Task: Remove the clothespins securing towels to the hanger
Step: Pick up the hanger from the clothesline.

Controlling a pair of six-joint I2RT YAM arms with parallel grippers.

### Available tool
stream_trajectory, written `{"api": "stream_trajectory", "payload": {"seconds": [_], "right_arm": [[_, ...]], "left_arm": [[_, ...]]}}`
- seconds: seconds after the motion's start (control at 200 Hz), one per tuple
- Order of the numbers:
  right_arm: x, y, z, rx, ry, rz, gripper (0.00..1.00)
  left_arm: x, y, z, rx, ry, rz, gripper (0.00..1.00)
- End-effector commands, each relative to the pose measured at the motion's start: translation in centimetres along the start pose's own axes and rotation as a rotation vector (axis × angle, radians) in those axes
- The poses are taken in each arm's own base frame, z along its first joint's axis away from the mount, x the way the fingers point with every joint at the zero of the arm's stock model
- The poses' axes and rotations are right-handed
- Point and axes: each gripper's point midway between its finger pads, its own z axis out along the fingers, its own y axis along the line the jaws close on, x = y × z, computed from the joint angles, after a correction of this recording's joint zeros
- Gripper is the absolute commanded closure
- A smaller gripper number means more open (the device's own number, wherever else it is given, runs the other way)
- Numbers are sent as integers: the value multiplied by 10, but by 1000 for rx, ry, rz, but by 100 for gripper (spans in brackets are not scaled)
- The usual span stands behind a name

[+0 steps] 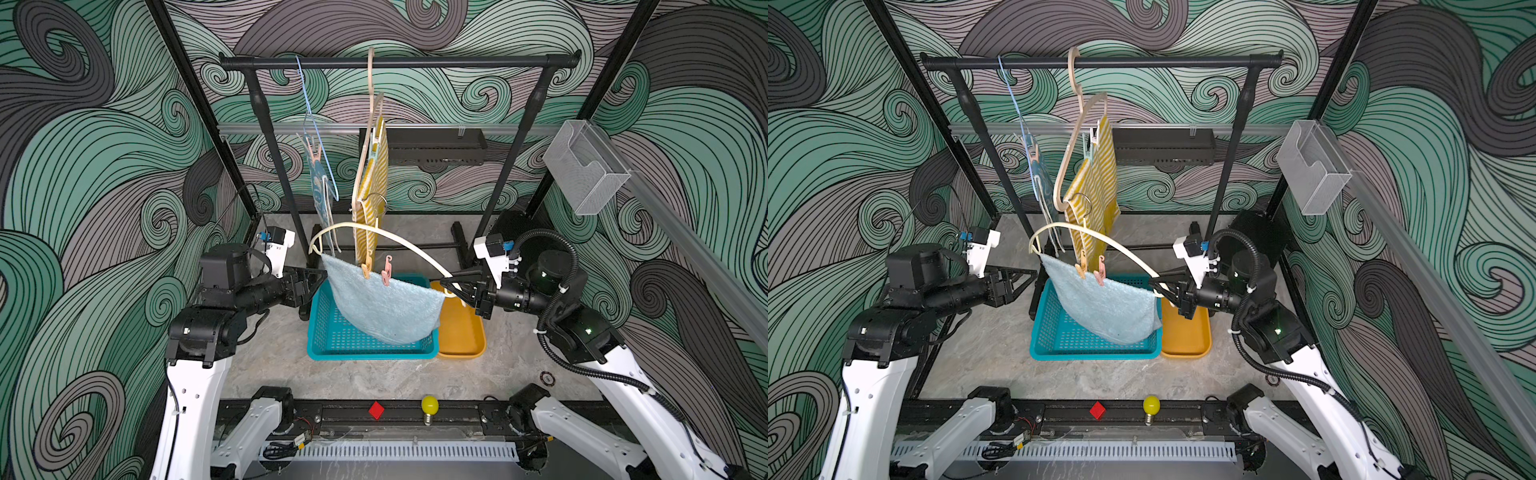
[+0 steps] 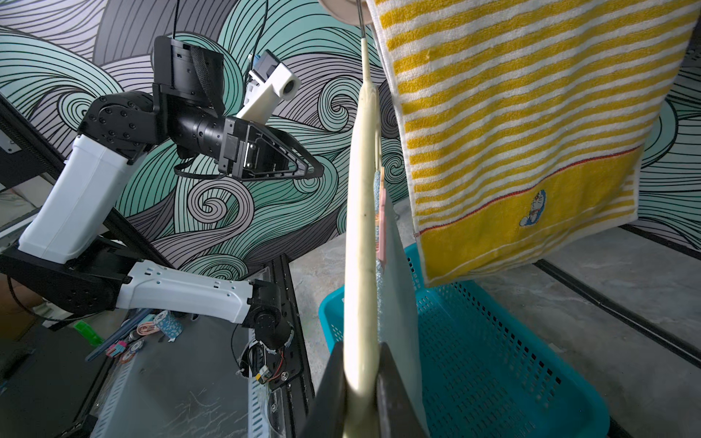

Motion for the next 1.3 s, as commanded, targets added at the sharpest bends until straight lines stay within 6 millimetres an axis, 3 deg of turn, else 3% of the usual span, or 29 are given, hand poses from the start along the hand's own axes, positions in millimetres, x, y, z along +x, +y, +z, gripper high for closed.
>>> {"api": "stream_trajectory", "payload": {"seconds": [0.0,0.18,0.405,0.62,0.891,1.101,1.291], "right_arm": [[-11,13,-8,-25,-47,-78,100],[-3,26,-5,-124,-1,-89,100],[2,25,8,-197,33,-76,100],[-3,12,27,-221,35,-68,100],[-5,-1,59,-266,41,-58,100],[6,-9,76,-272,31,-27,100],[20,-16,84,-257,21,24,100]], "left_arm": [[-4,-2,0,1,-13,8,43],[-4,-3,-1,0,-15,13,43],[-5,-5,-2,2,-18,18,43],[-10,4,-2,-79,-18,24,46],[-26,-6,5,-83,-48,92,46],[-41,1,15,-132,-80,92,53],[-40,4,32,-149,-54,96,57]]}}
